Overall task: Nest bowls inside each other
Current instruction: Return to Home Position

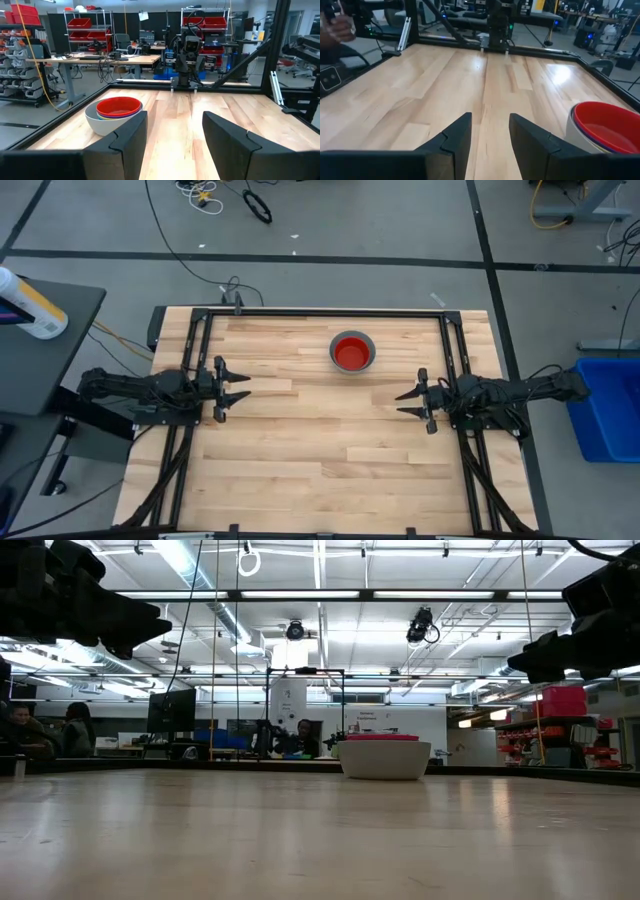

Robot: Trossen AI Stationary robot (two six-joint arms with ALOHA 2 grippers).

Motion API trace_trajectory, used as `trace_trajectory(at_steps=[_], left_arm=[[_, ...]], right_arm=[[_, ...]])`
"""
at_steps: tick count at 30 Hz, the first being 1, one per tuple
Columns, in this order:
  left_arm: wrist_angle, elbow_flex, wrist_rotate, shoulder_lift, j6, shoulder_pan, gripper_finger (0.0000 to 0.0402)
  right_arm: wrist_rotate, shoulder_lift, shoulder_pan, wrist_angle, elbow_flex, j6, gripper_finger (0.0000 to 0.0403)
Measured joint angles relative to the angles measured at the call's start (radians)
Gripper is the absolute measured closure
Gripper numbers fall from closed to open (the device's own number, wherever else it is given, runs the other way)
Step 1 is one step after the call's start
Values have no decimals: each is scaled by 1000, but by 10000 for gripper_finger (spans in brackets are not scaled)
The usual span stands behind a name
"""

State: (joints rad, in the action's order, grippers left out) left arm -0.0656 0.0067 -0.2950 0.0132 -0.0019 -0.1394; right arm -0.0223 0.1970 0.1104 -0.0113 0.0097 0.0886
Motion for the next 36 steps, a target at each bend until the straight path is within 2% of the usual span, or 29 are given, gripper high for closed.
trace_trajectory(at_steps=[11, 36], left_arm=[[-5, 0, 0, 0, 20, 0, 203], [-7, 0, 0, 0, 246, 0, 203]], right_arm=[[0, 0, 0, -1, 0, -1, 261], [0, 0, 0, -2, 0, -1, 262]])
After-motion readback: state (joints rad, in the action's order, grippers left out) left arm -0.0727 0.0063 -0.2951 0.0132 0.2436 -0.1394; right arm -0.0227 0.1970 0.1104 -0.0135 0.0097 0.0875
